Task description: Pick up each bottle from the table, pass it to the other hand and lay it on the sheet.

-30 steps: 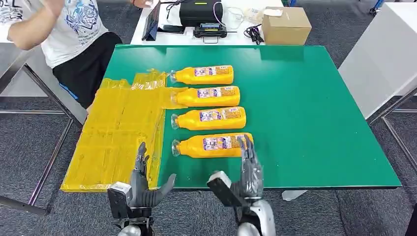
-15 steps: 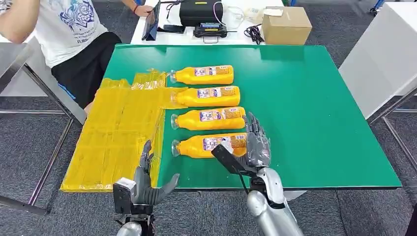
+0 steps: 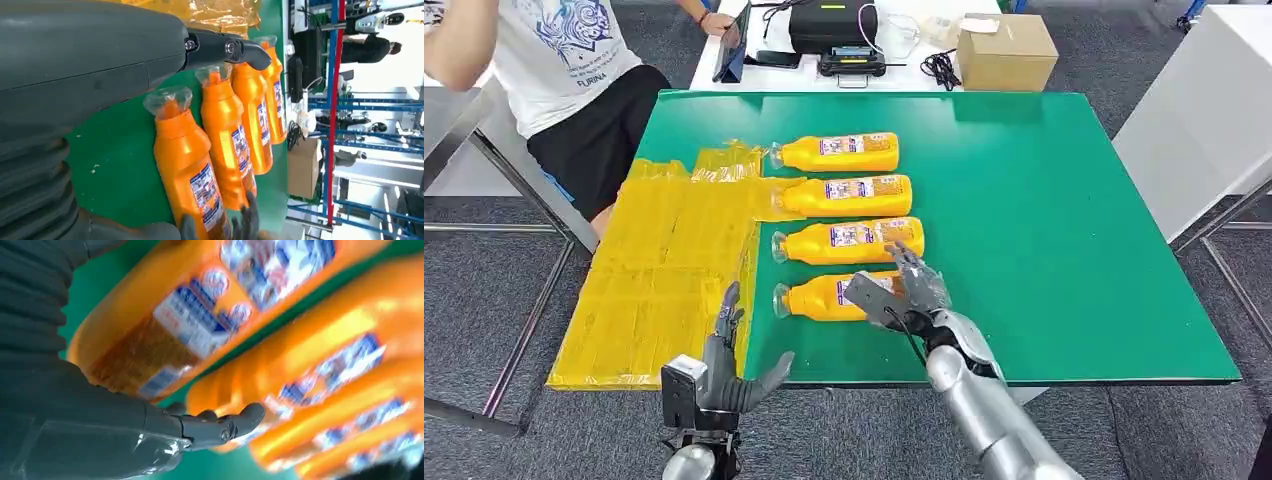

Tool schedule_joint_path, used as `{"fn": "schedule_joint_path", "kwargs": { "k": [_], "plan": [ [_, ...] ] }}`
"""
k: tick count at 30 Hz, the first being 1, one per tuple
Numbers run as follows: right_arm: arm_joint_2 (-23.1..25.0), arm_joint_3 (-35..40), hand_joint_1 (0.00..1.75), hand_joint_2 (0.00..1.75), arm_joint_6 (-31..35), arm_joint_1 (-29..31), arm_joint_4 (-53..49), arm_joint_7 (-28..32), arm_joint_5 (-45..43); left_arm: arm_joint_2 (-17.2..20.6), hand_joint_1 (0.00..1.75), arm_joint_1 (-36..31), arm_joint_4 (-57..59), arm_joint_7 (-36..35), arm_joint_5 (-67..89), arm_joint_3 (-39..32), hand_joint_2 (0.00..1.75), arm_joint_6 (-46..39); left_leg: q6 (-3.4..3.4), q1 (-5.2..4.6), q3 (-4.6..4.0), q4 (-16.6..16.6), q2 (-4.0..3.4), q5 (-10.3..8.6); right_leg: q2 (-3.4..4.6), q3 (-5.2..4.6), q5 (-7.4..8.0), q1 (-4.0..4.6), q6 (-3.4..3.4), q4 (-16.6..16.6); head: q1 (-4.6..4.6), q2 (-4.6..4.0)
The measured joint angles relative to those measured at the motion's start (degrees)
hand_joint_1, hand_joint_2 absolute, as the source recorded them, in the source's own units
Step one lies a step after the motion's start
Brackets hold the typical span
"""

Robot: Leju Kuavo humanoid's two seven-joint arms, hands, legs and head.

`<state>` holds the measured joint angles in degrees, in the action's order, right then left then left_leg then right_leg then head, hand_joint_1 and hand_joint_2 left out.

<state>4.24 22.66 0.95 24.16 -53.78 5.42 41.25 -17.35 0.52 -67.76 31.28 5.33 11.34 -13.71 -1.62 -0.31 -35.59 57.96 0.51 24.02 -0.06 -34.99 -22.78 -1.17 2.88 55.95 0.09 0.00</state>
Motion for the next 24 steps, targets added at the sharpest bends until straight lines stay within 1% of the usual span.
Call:
{"fn": "schedule_joint_path", "kwargs": {
  "k": [2,5,14,24],
  "plan": [
    [-0.02,0.79,0.0,1.75,-2.39,2.22,2.62,1.05,-1.84,0.0,0.0,-0.33,0.63,0.2,-0.02,0.02,1.75,0.33,0.0,0.0,0.0,0.0,-0.02,0.0,0.0,-0.01,0.0,0.0,0.0,0.0,-0.02,0.0],
    [-0.18,2.29,0.0,1.75,-4.23,5.36,6.36,1.8,-3.46,0.0,0.0,-0.88,1.75,0.66,-0.35,0.0,1.75,0.7,0.0,0.0,0.0,0.01,0.01,0.0,-0.01,0.0,0.0,0.0,0.0,-0.01,-0.02,0.0],
    [-0.81,6.25,0.0,1.75,-5.78,9.81,12.01,1.56,-4.55,0.0,0.0,-1.39,3.72,1.25,-1.16,-0.11,1.75,1.27,0.0,-0.01,0.0,0.01,0.0,0.0,0.0,0.0,0.0,0.0,0.0,-0.01,-0.02,0.0],
    [-2.19,13.32,0.0,1.75,-16.54,16.38,18.52,1.43,-6.78,-0.07,0.0,-3.29,5.71,3.83,-2.03,-1.51,1.75,0.29,0.0,0.0,0.13,0.01,0.01,0.0,0.0,0.11,0.01,0.0,0.0,-0.01,-0.02,0.0]
  ]
}}
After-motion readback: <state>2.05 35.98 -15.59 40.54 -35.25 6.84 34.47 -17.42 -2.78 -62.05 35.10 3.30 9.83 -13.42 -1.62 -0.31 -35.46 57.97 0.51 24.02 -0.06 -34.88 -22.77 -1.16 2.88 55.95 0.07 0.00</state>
